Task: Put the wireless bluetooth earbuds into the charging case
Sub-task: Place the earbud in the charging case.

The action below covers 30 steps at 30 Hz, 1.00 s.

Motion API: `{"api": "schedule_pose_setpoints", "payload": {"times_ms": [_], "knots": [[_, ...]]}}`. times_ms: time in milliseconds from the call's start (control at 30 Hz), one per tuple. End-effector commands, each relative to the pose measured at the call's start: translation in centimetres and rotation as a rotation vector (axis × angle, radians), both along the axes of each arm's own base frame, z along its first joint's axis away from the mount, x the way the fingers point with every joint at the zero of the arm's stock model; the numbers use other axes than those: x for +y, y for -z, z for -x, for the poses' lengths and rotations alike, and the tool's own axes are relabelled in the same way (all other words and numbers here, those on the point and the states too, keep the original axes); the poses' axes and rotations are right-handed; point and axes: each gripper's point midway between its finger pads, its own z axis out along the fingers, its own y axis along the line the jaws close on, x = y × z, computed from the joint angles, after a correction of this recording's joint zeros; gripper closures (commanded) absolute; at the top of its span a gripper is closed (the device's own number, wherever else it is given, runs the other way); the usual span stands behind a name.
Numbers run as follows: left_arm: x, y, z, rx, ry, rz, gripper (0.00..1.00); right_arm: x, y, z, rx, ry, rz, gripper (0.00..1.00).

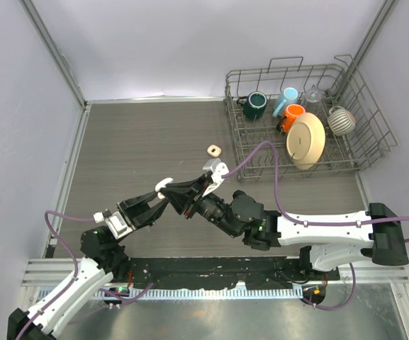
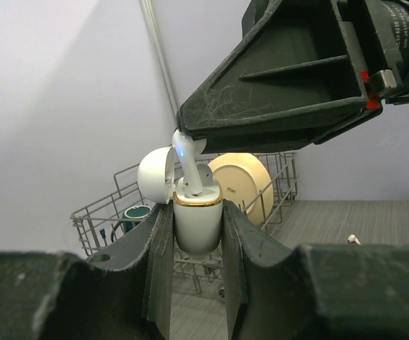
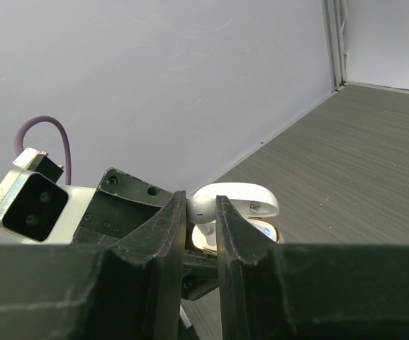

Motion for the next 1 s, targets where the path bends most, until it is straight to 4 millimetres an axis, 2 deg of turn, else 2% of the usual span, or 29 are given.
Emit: {"api": "schedule_pose_setpoints", "payload": {"times_ms": [0, 433, 767, 967], "knots": [[0.0, 1.8, 0.0, 0.018, 0.001, -0.001, 1.00, -0.7, -2.7, -0.5, -0.034, 0.050, -0.042, 0.99], [0.0, 1.7, -0.1, 0.011, -0.003, 0.003, 1.00, 0.2, -1.0, -0.6, -0.014, 0.046, -0.012, 0.99], [0.0, 1.8, -0.2, 0.012, -0.002, 0.002, 1.00, 0.0, -1.4, -0.9, -0.007, 0.066, -0.029, 0.99], [0.7, 1.1, -0.1, -0.008, -0.029, 0.044, 1.00, 0.1, 0.3, -1.1, -0.004, 0.077, 0.028, 0.99]]}}
